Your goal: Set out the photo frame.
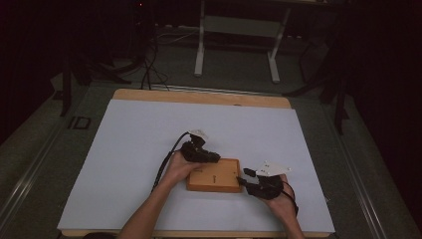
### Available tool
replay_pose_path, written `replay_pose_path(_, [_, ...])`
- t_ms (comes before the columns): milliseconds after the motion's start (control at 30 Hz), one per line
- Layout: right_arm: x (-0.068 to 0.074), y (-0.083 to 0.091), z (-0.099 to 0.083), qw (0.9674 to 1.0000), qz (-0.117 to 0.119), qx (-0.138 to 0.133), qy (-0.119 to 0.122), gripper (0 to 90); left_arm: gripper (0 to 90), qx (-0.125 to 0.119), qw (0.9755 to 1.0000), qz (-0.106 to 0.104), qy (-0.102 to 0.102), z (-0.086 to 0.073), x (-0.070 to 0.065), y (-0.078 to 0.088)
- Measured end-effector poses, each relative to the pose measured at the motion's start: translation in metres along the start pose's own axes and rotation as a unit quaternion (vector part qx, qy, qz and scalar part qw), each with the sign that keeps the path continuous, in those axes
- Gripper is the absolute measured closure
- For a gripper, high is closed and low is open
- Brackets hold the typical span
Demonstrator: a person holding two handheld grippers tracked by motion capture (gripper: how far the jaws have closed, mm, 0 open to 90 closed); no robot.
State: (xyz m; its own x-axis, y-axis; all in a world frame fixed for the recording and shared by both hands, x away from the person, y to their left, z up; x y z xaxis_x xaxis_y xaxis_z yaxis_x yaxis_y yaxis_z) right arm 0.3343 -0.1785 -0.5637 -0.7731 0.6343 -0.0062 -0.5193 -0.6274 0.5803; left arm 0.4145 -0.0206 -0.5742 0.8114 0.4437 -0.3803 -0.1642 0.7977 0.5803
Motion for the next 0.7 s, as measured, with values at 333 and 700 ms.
replay_pose_path(333, [0.009,0.003,0.005,0.9997,0.019,-0.010,0.012,48.9,84.0,-0.001,0.9999,-0.008,0.009,0.001,0.003,-0.001])
replay_pose_path(700, [0.018,0.007,0.008,0.9985,0.042,-0.017,0.031,39.6,84.4,0.004,0.9998,-0.014,0.016,0.002,0.004,-0.001])
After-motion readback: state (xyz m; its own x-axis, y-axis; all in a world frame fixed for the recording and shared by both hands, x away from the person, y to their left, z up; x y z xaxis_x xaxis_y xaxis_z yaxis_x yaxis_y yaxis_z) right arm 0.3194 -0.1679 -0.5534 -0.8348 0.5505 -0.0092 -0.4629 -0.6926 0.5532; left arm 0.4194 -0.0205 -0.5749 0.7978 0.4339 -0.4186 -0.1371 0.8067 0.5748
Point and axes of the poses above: each handheld gripper's, and its own axes: y roughly backward along the jaws, z roughly out of its top, x roughly to its left, the point moved 8 cm from there along -y, roughly forward along the jaws, and after that the axes turned 1 degree about x, right-handed, at the moved point
